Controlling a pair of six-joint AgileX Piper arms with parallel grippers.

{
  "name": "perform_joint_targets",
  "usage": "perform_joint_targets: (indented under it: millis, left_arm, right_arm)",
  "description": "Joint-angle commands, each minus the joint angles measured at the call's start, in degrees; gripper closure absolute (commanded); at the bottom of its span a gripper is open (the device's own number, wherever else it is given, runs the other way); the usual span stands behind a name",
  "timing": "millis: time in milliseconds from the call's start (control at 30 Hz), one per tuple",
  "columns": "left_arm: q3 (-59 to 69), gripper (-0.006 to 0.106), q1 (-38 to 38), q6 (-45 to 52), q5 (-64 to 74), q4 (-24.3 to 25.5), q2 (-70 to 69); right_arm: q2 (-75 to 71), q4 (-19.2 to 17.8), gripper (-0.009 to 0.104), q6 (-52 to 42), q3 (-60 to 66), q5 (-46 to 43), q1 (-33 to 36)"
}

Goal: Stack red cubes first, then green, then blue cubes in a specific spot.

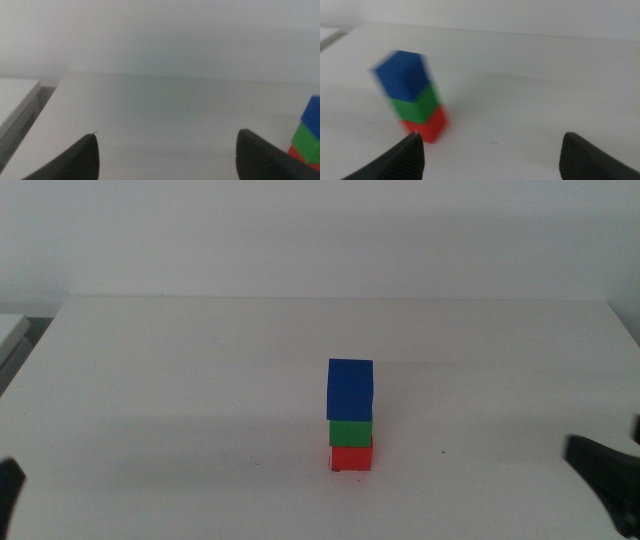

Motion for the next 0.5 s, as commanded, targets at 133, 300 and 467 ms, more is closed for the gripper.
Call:
perform_joint_targets:
  millis: [133,300,467]
  left_arm:
    - [10.3,0.008,0.0,-0.4,-9.3,0.4,-2.5]
    - [15.0,0.008,0.0,-0.4,-15.9,1.8,-2.5]
    - [17.9,0.008,0.0,-0.4,-16.9,3.8,-2.5]
  right_arm:
    - [-13.5,-1.5,0.002,-0.6,10.9,-0.9,-13.1]
    - [-22.3,-2.5,0.002,-0.6,17.2,-0.9,-22.0]
    - [-28.6,-2.7,0.002,-0.6,21.0,-1.0,-26.4]
